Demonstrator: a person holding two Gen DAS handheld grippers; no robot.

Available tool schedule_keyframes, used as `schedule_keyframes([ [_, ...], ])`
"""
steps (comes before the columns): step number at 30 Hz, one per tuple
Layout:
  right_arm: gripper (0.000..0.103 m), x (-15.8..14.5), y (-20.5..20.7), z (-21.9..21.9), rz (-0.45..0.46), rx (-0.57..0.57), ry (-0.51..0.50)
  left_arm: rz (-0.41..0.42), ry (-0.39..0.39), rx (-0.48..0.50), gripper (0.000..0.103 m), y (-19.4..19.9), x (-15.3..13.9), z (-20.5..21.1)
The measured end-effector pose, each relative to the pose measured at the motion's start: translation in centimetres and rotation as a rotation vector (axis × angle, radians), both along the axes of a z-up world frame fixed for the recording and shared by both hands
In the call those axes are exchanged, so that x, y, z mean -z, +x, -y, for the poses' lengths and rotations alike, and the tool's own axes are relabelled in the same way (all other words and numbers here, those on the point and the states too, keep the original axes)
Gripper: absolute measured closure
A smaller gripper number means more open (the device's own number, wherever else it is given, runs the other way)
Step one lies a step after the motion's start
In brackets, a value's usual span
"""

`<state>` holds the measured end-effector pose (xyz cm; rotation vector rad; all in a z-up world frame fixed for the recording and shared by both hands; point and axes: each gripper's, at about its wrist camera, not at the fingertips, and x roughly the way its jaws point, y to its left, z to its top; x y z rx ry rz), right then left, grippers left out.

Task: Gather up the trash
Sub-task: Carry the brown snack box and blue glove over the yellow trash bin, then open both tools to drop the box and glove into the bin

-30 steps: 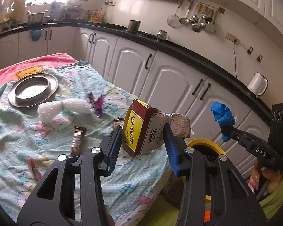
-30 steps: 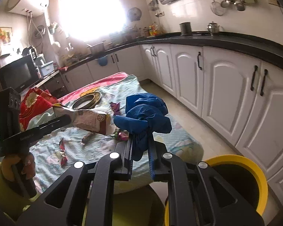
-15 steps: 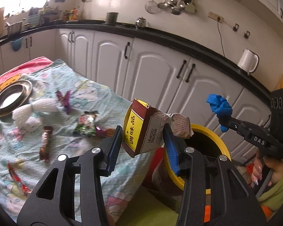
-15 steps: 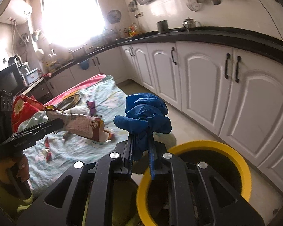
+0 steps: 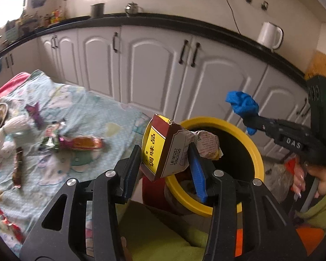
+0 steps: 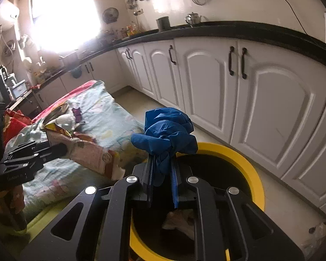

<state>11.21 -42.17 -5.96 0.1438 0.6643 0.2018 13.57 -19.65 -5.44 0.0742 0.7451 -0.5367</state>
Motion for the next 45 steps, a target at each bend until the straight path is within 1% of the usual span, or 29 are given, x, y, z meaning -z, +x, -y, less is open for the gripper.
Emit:
schedule_keyframes([
  [8,0.089,1.7,0.2,2.1,-0.047,0.026,-0.003,-0.037,0.072,0.064,0.067,-0.2,2.3,3.3],
  [17,0.089,3.6,0.2,3.6,-0.094,0.042,0.013,-0.065,0.130,0.120,0.066,-0.3,4.1,5.9],
  [23,0.088,4.4,0.2,4.4,-0.115,0.051,0.023,-0.099,0.135,0.143,0.066,-0.3,5.2,7.0],
  [30,0.087,5.2,0.5,5.1,-0.142,0.058,0.033,-0.113,0.139,0.169,0.066,-0.6,5.6,7.6],
  [32,0.084,5.4,0.6,5.1,-0.150,0.060,0.034,-0.119,0.136,0.166,0.065,-0.5,5.7,7.6],
  [34,0.079,5.6,0.6,5.2,-0.157,0.064,0.036,-0.124,0.130,0.162,0.060,-0.4,5.6,7.4],
  [35,0.074,5.6,0.5,5.2,-0.158,0.068,0.037,-0.122,0.129,0.156,0.051,-0.3,5.6,7.3],
  [36,0.068,5.6,0.5,5.2,-0.158,0.073,0.038,-0.122,0.125,0.150,0.047,-0.3,5.5,7.1],
  [37,0.066,5.5,0.4,5.3,-0.156,0.079,0.040,-0.125,0.119,0.146,0.047,-0.2,5.5,6.9],
  [38,0.064,5.5,0.5,5.4,-0.153,0.081,0.042,-0.125,0.114,0.138,0.044,-0.2,5.4,6.7],
  [39,0.059,5.4,0.5,5.5,-0.151,0.084,0.042,-0.125,0.111,0.131,0.036,-0.1,5.3,6.5],
  [41,0.053,5.2,0.4,5.6,-0.144,0.098,0.040,-0.121,0.097,0.116,0.032,-0.1,4.9,5.9],
  [43,0.052,5.0,0.3,5.7,-0.138,0.105,0.043,-0.116,0.087,0.098,0.023,0.1,4.6,5.4],
  [44,0.051,4.9,0.3,5.7,-0.136,0.107,0.043,-0.113,0.081,0.088,0.016,0.1,4.3,5.1],
  [45,0.051,4.8,0.3,5.7,-0.133,0.107,0.041,-0.104,0.072,0.071,0.011,0.1,3.9,4.5],
])
